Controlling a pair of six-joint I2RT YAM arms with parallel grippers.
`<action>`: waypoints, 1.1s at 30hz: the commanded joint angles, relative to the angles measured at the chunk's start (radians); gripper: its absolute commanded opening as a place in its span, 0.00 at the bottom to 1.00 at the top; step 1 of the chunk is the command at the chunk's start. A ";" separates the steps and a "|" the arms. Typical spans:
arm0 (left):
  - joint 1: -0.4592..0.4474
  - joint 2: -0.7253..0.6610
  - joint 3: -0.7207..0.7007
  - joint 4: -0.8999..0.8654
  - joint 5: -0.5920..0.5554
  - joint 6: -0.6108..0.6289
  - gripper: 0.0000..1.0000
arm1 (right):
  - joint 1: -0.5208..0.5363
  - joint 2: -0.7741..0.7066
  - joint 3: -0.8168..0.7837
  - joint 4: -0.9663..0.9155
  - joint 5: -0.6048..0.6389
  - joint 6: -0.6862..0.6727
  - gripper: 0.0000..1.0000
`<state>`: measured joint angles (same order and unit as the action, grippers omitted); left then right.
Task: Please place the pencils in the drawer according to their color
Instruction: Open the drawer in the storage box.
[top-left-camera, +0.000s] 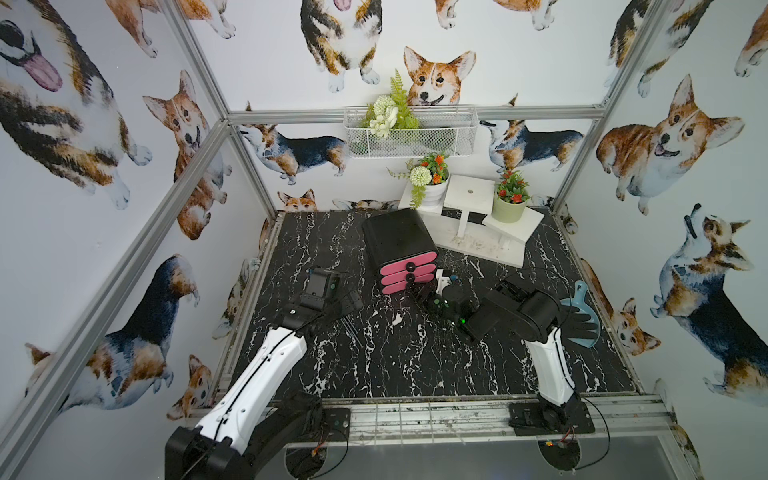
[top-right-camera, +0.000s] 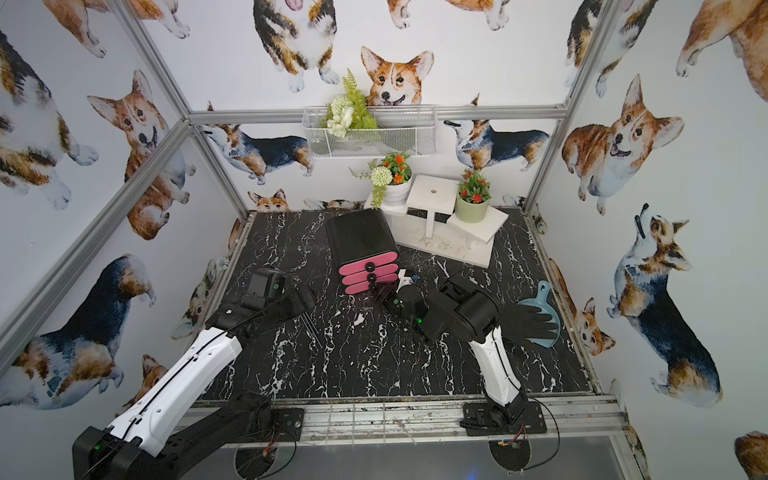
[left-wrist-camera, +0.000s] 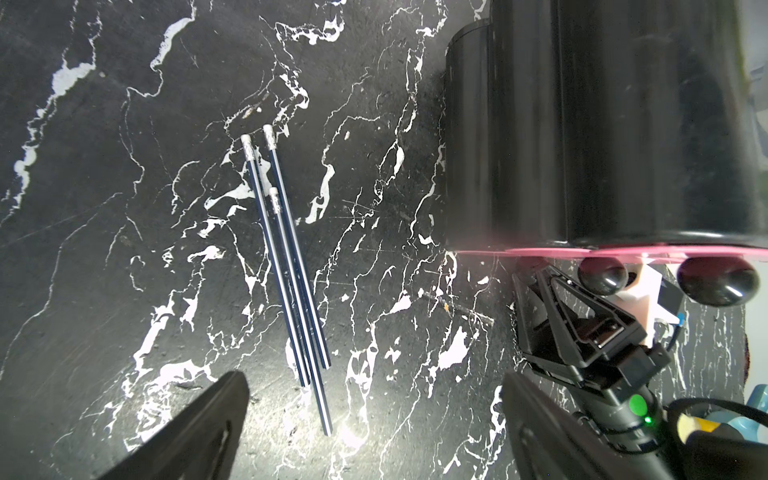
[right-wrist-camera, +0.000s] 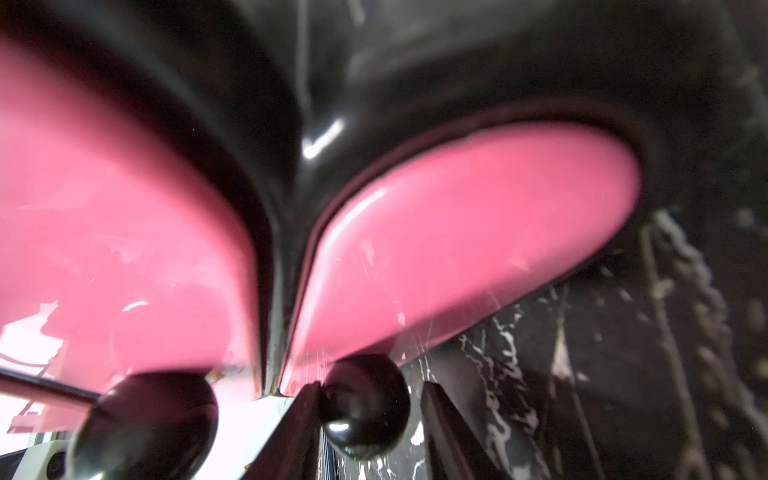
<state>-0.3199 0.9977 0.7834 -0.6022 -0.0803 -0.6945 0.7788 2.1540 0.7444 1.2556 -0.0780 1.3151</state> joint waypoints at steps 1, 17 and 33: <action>0.002 0.001 0.010 0.002 -0.010 0.010 1.00 | 0.000 0.005 -0.007 0.017 0.003 0.008 0.41; 0.002 0.010 0.014 0.005 -0.010 0.013 1.00 | 0.028 -0.062 -0.075 -0.018 0.027 0.026 0.23; 0.002 0.006 0.030 -0.002 0.000 0.029 1.00 | 0.103 -0.235 -0.275 -0.145 0.105 0.144 0.22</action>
<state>-0.3199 1.0119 0.8059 -0.6029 -0.0799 -0.6796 0.8673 1.9568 0.4911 1.2369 -0.0166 1.4204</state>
